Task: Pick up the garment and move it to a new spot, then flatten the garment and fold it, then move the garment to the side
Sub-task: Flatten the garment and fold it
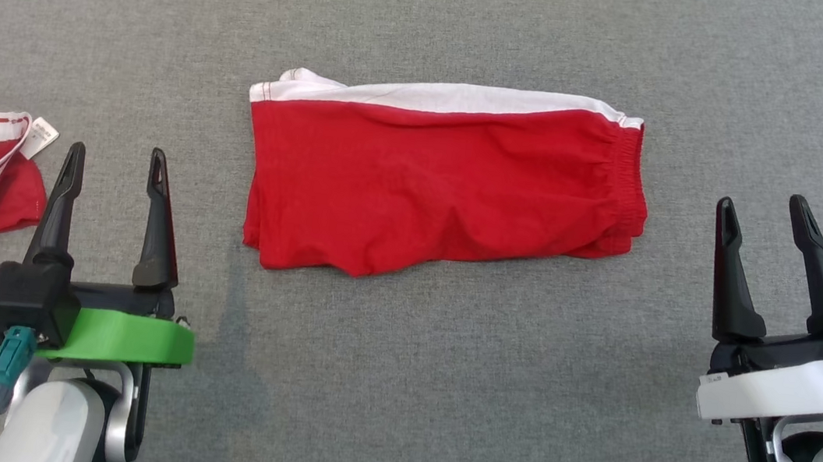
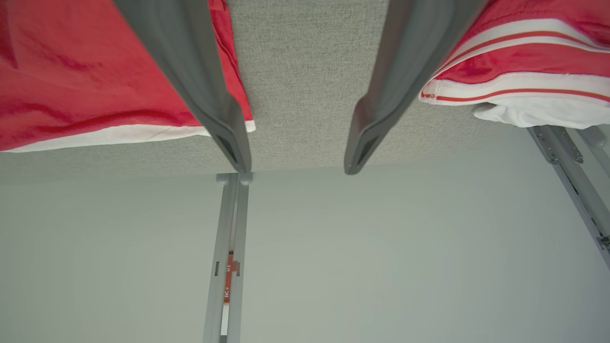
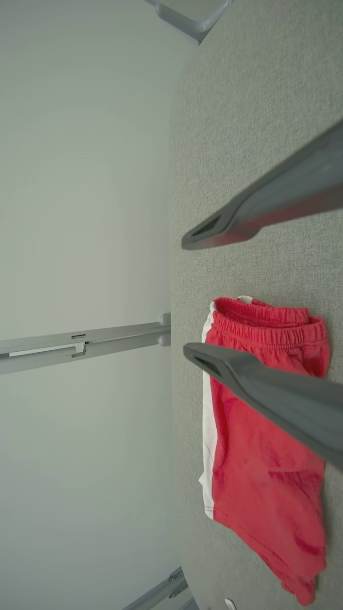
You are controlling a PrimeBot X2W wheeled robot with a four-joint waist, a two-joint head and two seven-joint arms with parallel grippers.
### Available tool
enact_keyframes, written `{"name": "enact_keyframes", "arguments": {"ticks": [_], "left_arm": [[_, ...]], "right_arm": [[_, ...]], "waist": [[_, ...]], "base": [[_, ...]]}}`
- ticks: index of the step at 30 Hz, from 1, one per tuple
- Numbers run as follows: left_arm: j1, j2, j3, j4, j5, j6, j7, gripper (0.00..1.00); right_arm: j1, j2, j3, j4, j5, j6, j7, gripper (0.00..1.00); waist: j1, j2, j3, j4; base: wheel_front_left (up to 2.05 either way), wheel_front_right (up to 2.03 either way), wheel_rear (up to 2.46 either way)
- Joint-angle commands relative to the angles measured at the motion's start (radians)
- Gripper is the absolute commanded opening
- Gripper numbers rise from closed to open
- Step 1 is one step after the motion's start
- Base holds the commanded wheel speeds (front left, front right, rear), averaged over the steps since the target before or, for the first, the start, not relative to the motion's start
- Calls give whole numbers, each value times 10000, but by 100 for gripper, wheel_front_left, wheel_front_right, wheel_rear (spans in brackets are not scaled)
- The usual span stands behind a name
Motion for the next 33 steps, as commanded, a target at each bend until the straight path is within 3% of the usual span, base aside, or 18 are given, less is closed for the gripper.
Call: {"name": "enact_keyframes", "arguments": {"ticks": [1,13,19,29,30,32,33], "left_arm": [[160,83,-10,-60,67,48,24,100],[-443,-20,-340,-415,144,-59,67,100],[-1135,-274,-671,-383,191,-226,-61,100],[-1565,-418,-761,-45,235,-295,-245,100],[-1568,-427,-761,-24,241,-283,-255,100],[-1557,-443,-755,13,232,-259,-288,100],[-1553,-449,-755,34,229,-251,-295,100]], "right_arm": [[128,-20,-58,-54,-56,-8,36,100],[-332,-212,10,295,-29,-7,445,100],[-1289,-371,385,1929,238,-7,433,100],[-2354,-396,782,4323,835,-8,413,100],[-2387,-428,852,4454,949,-8,366,76],[-2448,-549,1012,4566,1147,-8,337,16],[-2483,-622,1071,4573,1245,-8,284,0]], "waist": [[0,0,6,12],[0,0,735,392],[0,0,1546,834],[0,0,1890,1006],[0,0,1884,1002],[0,0,1856,979],[0,0,1840,969]], "base": [[0,0,0],[0,0,0],[0,0,0],[0,0,0],[0,0,0],[0,0,0],[0,0,0]]}}
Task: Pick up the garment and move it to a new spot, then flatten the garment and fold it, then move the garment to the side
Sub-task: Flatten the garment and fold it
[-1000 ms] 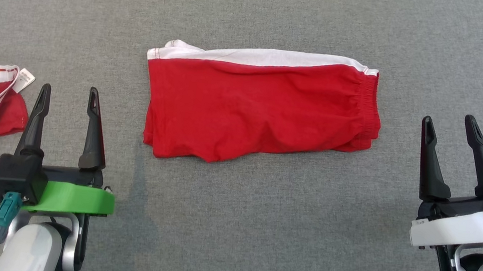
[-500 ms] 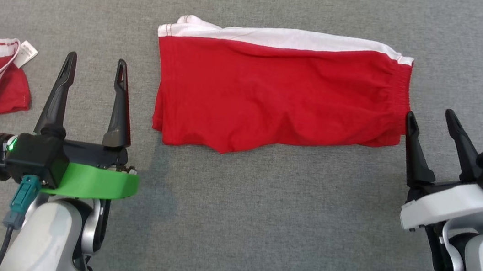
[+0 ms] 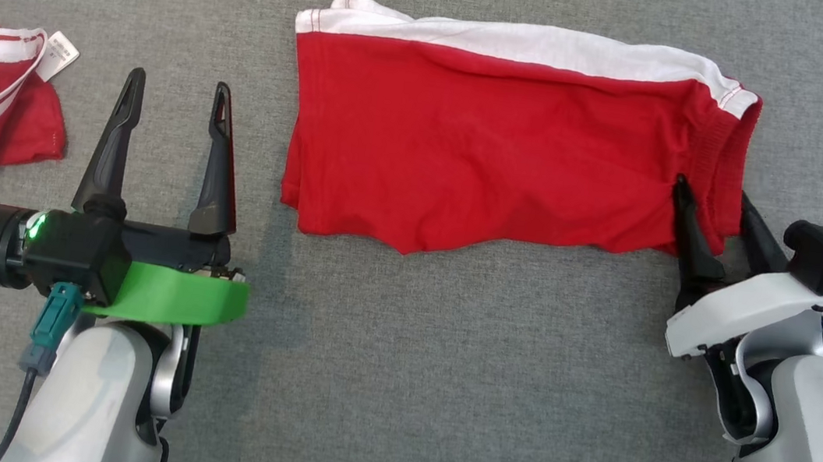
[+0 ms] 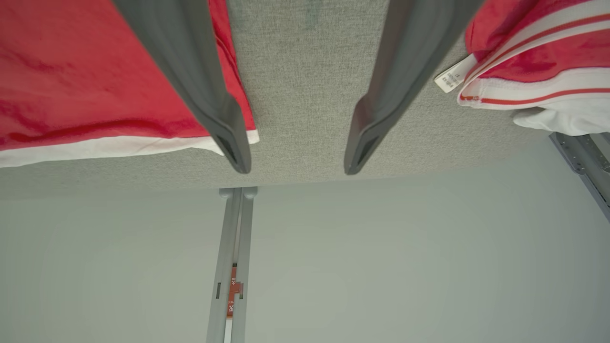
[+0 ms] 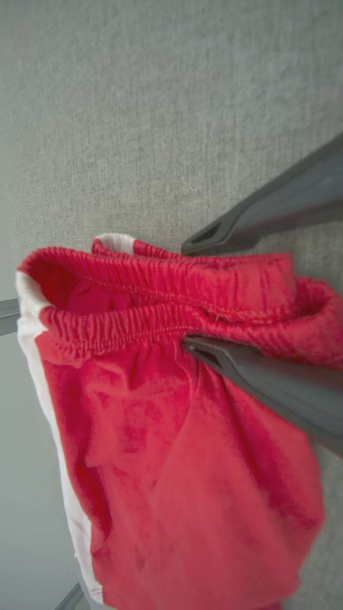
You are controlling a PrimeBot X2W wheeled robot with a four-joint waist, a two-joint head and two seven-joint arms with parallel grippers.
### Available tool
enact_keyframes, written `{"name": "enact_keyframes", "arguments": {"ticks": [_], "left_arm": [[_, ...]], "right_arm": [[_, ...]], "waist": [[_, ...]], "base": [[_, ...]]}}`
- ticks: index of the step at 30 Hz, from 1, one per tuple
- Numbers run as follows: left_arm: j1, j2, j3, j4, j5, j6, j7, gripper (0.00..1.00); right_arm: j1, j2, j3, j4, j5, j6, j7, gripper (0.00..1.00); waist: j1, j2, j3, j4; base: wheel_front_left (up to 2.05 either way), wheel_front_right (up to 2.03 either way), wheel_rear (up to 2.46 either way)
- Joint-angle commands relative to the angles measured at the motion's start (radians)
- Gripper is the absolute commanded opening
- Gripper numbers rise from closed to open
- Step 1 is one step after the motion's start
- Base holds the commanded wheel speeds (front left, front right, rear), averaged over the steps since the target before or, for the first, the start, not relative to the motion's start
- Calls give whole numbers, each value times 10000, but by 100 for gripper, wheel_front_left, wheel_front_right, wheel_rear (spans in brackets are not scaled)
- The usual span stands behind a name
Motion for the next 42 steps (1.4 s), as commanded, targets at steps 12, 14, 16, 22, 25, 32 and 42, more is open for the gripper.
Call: {"name": "enact_keyframes", "arguments": {"ticks": [12,14,16,22,25,32,42], "left_arm": [[202,23,6,195,-72,98,-87,100],[262,40,10,211,-95,117,-83,100],[306,30,-12,225,-135,119,-59,100],[292,-10,27,280,-240,169,-29,100],[184,27,34,294,-259,161,-39,100],[-34,-182,-149,369,-272,122,-79,100],[-33,-308,-261,726,-159,91,-141,100]], "right_arm": [[602,-1148,-113,-689,1396,-12,-158,0],[656,-1363,168,-1132,1834,-6,156,0],[610,-1406,622,-1668,2507,-6,593,0],[88,-1464,2256,-2838,3959,-6,1945,0],[-404,-1102,2996,-2767,4482,-4,2302,0],[-1749,-24,4232,-1229,5201,-4,2224,0],[-2971,630,5222,1242,4743,-3,95,100]], "waist": [[0,0,-596,-249],[0,0,-719,-299],[0,0,-816,-314],[0,0,-909,-162],[0,0,-828,12],[0,0,-629,554],[0,0,-609,853]], "base": [[0,0,0],[0,0,0],[0,0,0],[0,0,0],[0,0,0],[0,0,0],[0,0,0]]}}
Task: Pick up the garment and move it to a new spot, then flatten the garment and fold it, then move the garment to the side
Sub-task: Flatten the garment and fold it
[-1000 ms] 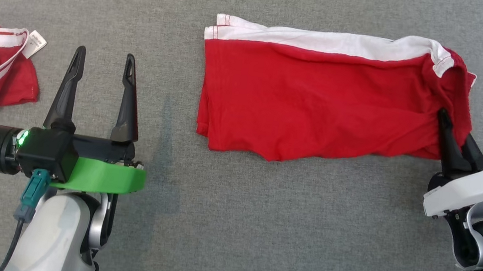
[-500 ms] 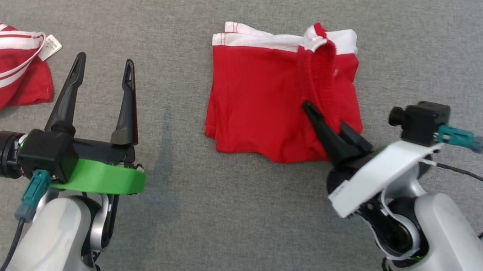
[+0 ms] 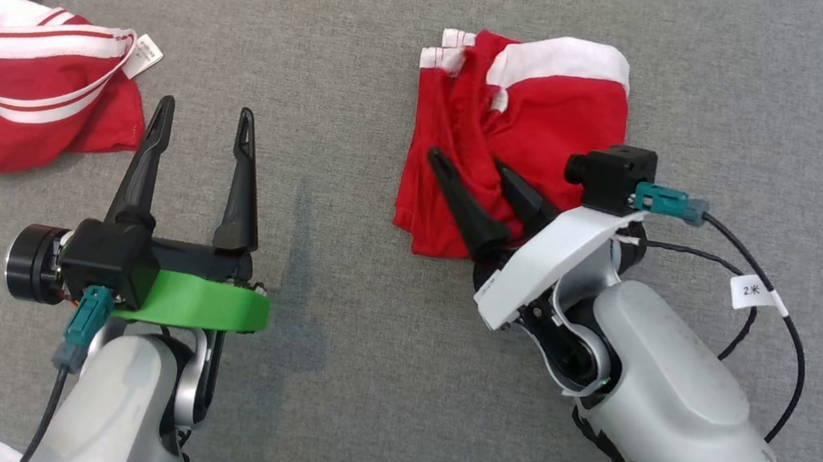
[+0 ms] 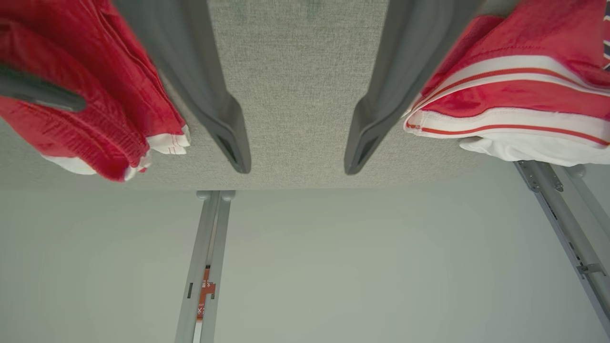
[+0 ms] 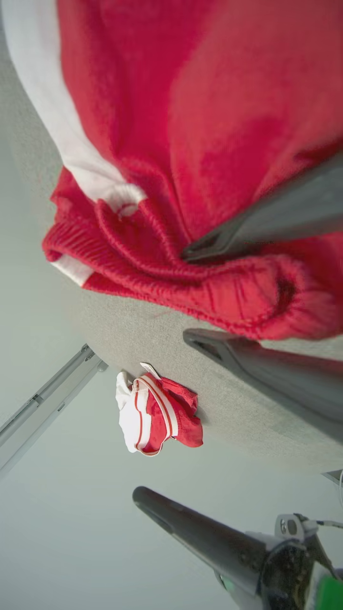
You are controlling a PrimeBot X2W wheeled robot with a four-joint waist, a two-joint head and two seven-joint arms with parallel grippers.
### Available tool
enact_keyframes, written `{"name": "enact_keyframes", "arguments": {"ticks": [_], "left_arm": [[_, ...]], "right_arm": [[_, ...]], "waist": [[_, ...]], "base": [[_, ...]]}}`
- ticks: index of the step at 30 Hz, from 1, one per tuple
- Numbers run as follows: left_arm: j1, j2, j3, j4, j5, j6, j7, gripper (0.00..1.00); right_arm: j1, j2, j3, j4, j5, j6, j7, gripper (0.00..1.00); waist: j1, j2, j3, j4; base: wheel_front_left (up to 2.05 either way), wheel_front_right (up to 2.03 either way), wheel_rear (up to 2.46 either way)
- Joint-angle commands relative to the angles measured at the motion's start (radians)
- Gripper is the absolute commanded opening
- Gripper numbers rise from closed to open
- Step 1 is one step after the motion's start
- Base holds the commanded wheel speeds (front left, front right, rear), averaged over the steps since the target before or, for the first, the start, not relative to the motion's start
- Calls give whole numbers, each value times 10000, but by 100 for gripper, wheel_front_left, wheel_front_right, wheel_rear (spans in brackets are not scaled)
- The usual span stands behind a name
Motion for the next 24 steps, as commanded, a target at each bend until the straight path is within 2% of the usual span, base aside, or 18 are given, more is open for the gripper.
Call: {"name": "enact_keyframes", "arguments": {"ticks": [1,6,9,11,18,24], "left_arm": [[-87,22,19,52,102,10,-56,100],[-67,96,43,154,127,52,-71,100],[27,124,21,147,157,90,-74,100],[123,183,66,145,135,143,-76,100],[390,448,247,-17,46,252,38,100],[684,693,438,-235,-16,371,98,100]], "right_arm": [[-271,-64,182,205,-319,5,-410,100],[-793,-216,725,711,-1283,5,-2050,100],[-850,-457,527,712,-1969,5,-2463,100],[-584,-596,0,532,-2282,4,-2551,100],[1180,-1325,-2846,-883,-3497,4,-2572,100],[2936,-1411,-4838,-2120,-4352,5,-2575,100]], "waist": [[0,0,-22,-49],[0,0,-195,-287],[0,0,-332,-453],[0,0,-448,-590],[0,0,-766,-1114],[0,0,-1073,-1462]], "base": [[0,0,0],[0,0,0],[0,0,0],[0,0,0],[0,0,0],[0,0,0]]}}
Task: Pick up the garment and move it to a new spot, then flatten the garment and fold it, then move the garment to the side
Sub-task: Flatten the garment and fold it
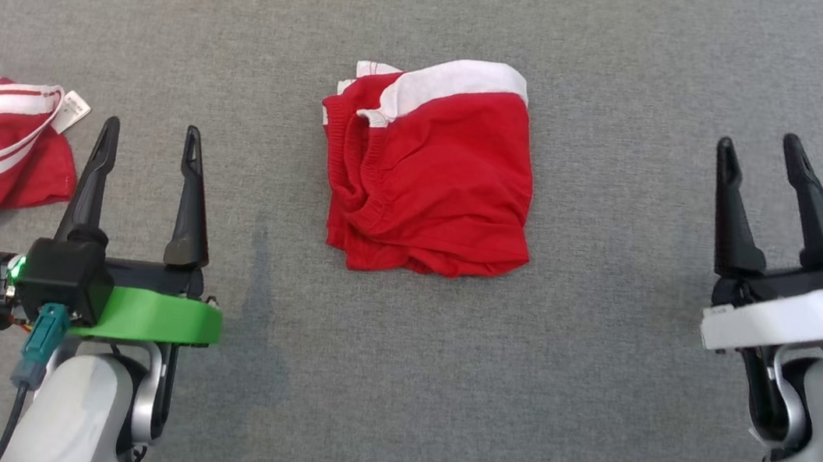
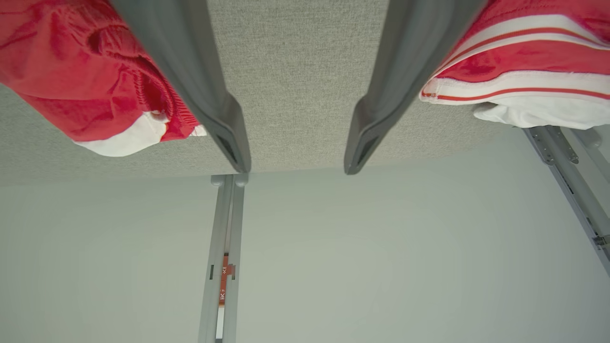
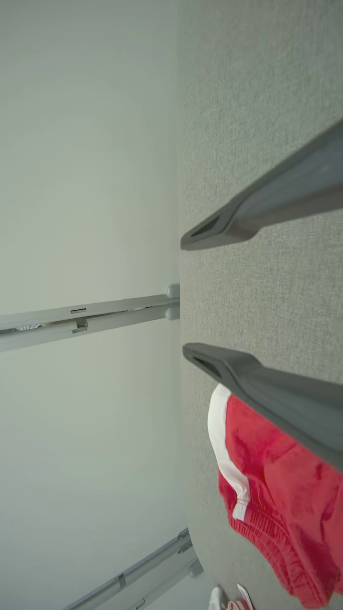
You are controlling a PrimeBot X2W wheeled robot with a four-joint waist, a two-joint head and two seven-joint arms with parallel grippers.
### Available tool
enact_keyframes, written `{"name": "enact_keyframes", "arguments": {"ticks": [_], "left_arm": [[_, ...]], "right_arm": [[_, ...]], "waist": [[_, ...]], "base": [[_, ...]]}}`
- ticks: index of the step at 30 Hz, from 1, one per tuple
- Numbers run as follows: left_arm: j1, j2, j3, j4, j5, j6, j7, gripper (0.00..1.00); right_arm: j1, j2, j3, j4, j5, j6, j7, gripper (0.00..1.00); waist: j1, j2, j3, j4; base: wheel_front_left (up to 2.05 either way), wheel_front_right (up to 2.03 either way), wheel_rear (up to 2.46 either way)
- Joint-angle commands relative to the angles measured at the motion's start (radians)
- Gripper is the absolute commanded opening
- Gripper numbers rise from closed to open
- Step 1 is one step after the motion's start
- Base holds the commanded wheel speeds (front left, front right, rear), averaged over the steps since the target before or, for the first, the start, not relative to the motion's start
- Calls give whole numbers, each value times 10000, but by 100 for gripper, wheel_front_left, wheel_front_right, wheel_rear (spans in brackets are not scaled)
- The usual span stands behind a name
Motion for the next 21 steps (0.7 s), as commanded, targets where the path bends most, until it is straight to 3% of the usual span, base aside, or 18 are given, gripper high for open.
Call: {"name": "enact_keyframes", "arguments": {"ticks": [1,13,21], "left_arm": [[193,105,69,-76,-22,79,-13,100],[1361,393,78,-28,-115,229,34,100],[1912,371,-86,258,-221,155,22,100]], "right_arm": [[355,58,-236,-268,-231,1,-50,100],[2788,826,-1095,-2440,-1252,0,873,100],[3754,1126,-1268,-3060,-1392,0,1413,100]], "waist": [[0,0,-258,-245],[0,0,-1363,-591],[0,0,-2064,-527]], "base": [[0,0,0],[0,0,0],[0,0,0]]}}
